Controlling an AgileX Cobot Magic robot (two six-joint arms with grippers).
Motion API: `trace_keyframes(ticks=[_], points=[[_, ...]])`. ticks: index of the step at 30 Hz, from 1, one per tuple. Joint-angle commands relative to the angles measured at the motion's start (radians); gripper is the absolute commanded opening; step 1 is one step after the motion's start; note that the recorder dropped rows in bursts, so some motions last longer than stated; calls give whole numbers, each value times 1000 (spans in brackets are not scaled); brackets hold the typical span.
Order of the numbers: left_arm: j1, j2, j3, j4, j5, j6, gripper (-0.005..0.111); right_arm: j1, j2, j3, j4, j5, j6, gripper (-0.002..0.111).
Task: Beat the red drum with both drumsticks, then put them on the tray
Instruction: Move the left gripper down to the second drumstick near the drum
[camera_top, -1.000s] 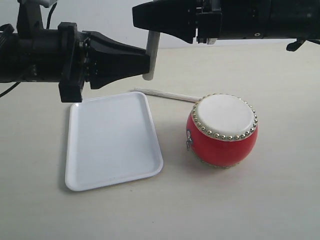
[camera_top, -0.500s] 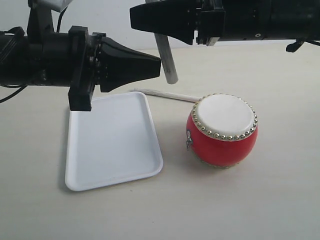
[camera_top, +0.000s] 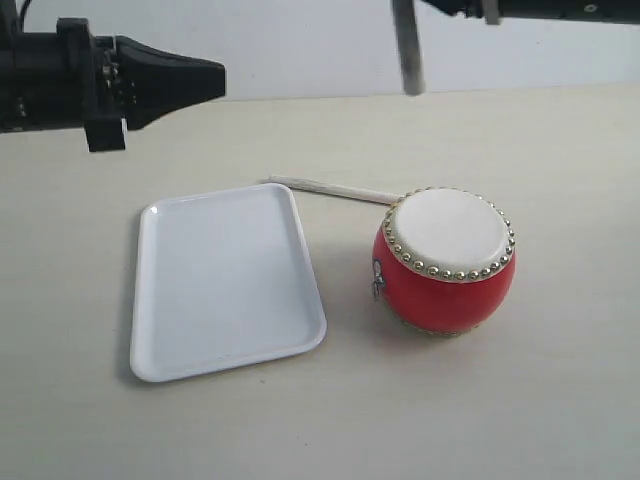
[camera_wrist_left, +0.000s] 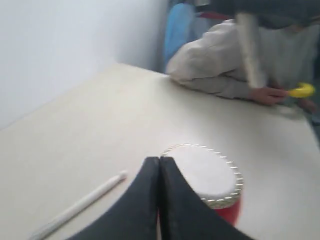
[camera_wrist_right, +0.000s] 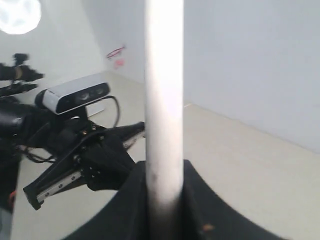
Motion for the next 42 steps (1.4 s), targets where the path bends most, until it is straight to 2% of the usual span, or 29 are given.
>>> trace_keyframes(ticks=[1, 3, 7, 11, 13, 15, 18, 22, 28, 31, 36, 42], points=[[9, 3, -167, 157, -402, -222, 0, -118, -9, -7, 13, -75, 42, 0], [-19, 26, -279, 337, -526, -374, 0, -160, 1, -7, -1, -90, 47, 0], [-62, 106, -493, 653, -538, -570, 0, -216, 22, -7, -75, -141, 56, 0], [-100, 233, -667, 953, -558, -795, 0, -227, 35, -7, -170, -209, 87, 0], [-120, 317, -766, 1156, -547, -955, 0, -227, 44, -7, -190, -215, 93, 0], [-142, 408, -877, 1397, -473, -1143, 0, -227, 51, -7, -196, -215, 90, 0], [-183, 533, -1050, 1630, -274, -1262, 0, -227, 53, -7, -198, -227, 90, 0], [-227, 663, -1258, 1657, -71, -1201, 0, -227, 53, -7, -223, -225, 90, 0], [-277, 787, -1444, 1556, 82, -1015, 0, -227, 53, -7, -251, -189, 90, 0], [-291, 821, -1471, 1509, 88, -964, 0, -227, 53, -7, -251, -189, 90, 0], [-301, 858, -1471, 1518, 118, -849, 0, -227, 53, -7, -253, -193, 90, 0], [-299, 897, -1471, 1516, 118, -824, 0, -227, 53, -7, -254, -193, 80, 0]])
